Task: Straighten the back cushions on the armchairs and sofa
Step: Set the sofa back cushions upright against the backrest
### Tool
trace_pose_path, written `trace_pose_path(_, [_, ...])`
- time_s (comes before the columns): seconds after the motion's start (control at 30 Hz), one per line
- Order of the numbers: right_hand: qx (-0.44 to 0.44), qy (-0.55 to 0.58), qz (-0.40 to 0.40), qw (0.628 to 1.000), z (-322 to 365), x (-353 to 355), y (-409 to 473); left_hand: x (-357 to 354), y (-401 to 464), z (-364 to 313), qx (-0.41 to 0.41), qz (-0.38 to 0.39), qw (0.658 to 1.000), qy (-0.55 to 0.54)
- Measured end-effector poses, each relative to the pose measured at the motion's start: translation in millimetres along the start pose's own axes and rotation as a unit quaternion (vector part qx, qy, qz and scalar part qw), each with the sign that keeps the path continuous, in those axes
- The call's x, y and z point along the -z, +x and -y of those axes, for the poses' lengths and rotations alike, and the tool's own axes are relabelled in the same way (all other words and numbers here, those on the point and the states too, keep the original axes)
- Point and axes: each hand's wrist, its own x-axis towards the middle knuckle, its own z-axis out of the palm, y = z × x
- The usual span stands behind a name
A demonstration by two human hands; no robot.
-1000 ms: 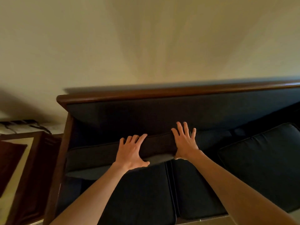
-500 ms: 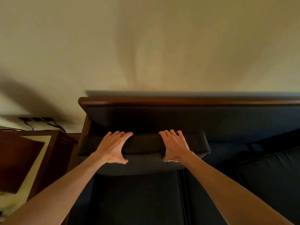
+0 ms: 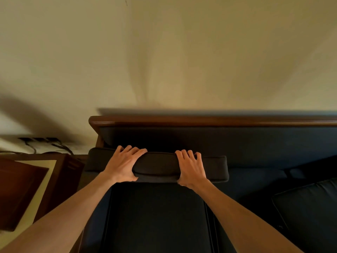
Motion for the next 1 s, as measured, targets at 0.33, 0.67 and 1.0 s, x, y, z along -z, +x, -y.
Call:
trace_pose_path(0.33, [-0.03, -0.014, -0.075, 0.997, -20, -11, 20, 12, 36, 18, 0.029, 0.022, 0.999, -0.027])
trace_pose_path(0.67, [0.002, 0.001, -0.002, 1.0, -53, 12, 63, 14, 67, 41, 0.078, 0.043, 0.995, -0.048])
trace_pose_path(1.0, [-0.046, -0.043, -0.038, 0.997, -72, 0, 55, 11, 67, 32, 0.09, -0.006, 0.996, 0.003])
